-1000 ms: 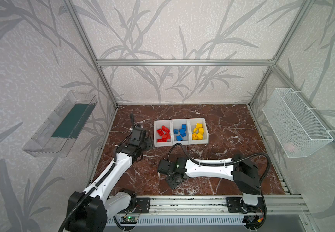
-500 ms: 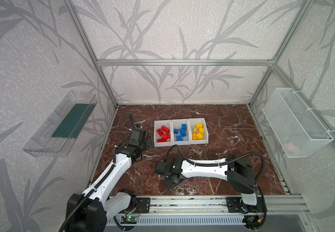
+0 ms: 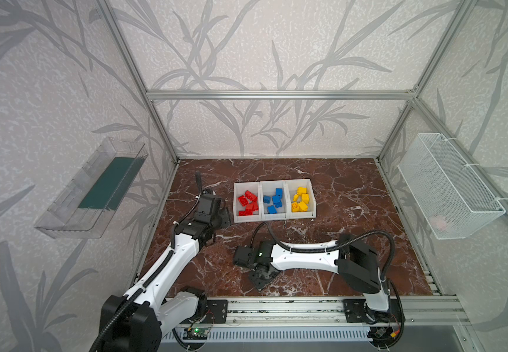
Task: Sort the legos into containers by color
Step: Pick up the lego from the bottom-center of the table.
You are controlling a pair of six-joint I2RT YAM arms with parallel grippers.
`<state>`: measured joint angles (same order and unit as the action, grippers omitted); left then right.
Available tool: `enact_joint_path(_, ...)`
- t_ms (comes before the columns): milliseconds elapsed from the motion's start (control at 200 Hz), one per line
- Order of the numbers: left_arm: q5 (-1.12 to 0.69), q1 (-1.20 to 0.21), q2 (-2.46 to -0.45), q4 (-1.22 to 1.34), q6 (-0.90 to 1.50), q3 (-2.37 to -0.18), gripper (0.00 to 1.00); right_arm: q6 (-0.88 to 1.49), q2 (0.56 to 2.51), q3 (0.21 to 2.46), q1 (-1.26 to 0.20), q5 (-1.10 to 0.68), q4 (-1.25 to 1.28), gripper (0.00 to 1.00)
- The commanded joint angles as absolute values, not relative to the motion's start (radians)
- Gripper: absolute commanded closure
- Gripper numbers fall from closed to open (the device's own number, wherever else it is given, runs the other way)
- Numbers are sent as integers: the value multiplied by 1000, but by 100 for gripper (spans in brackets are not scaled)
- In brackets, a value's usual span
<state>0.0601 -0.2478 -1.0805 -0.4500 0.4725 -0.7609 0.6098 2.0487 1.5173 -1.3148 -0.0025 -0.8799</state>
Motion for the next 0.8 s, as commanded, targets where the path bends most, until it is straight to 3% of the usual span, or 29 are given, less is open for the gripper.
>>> enact_joint_path(0,84,-243,-1055,-461,482,-749,34,612,2078,1543,-1322,11,-906,39)
enact_joint_path(490,83,-243,-1046,-466,486,-744,34,586,2049,1527,-1300,61,-911,60)
enact_joint_path(795,72,-243,-1034,-469,495,-742,34,430,1824,1505,-1032,172,-942,60)
